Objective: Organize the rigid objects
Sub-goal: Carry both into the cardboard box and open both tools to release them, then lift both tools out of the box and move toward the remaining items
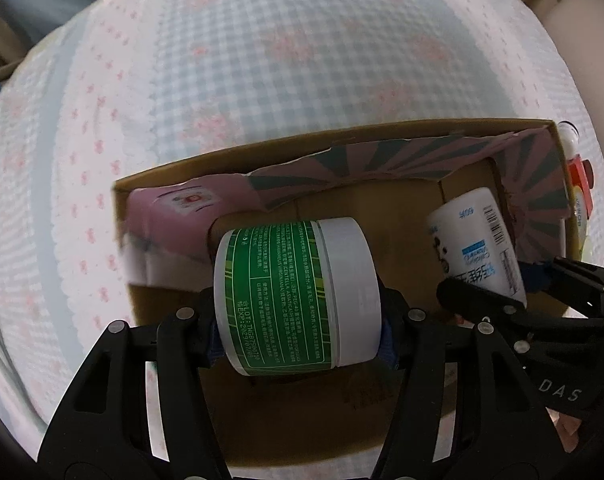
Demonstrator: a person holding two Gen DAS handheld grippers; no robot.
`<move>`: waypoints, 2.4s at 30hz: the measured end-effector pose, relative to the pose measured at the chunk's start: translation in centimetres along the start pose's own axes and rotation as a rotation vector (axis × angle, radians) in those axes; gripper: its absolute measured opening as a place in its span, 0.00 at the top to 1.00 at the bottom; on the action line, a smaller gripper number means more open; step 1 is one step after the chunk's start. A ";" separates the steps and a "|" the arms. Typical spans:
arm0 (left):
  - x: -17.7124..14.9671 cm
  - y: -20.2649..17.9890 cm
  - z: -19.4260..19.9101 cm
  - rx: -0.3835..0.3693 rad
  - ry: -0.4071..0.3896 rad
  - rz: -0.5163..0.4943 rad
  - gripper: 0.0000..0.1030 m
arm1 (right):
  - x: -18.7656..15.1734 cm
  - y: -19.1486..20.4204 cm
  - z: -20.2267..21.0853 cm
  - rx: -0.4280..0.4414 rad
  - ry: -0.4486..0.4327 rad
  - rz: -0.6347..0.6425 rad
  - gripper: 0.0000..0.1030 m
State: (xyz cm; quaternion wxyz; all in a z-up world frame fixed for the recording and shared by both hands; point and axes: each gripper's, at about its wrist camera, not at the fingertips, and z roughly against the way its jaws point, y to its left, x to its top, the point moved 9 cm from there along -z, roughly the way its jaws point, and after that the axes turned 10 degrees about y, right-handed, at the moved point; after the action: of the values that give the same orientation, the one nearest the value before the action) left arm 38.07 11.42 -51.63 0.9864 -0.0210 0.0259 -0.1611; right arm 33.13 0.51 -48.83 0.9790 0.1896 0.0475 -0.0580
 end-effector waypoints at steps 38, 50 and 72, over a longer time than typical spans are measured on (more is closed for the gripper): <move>-7.4 -0.7 17.8 0.044 -0.280 -0.013 0.00 | -8.1 3.0 12.4 -0.097 -0.231 0.145 0.00; -15.3 -4.5 25.8 0.074 -0.438 -0.035 0.00 | -16.8 2.2 21.0 -0.182 -0.351 0.156 0.00; -15.7 -31.1 19.6 -0.018 -0.334 -0.017 0.00 | -21.1 -23.3 29.2 -0.234 -0.361 0.098 0.00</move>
State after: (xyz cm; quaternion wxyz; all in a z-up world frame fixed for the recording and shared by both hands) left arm 14.46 -12.41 -29.78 0.9753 -0.0567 -0.1372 -0.1634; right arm 11.27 -29.91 -27.90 0.9886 0.0631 -0.1315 -0.0373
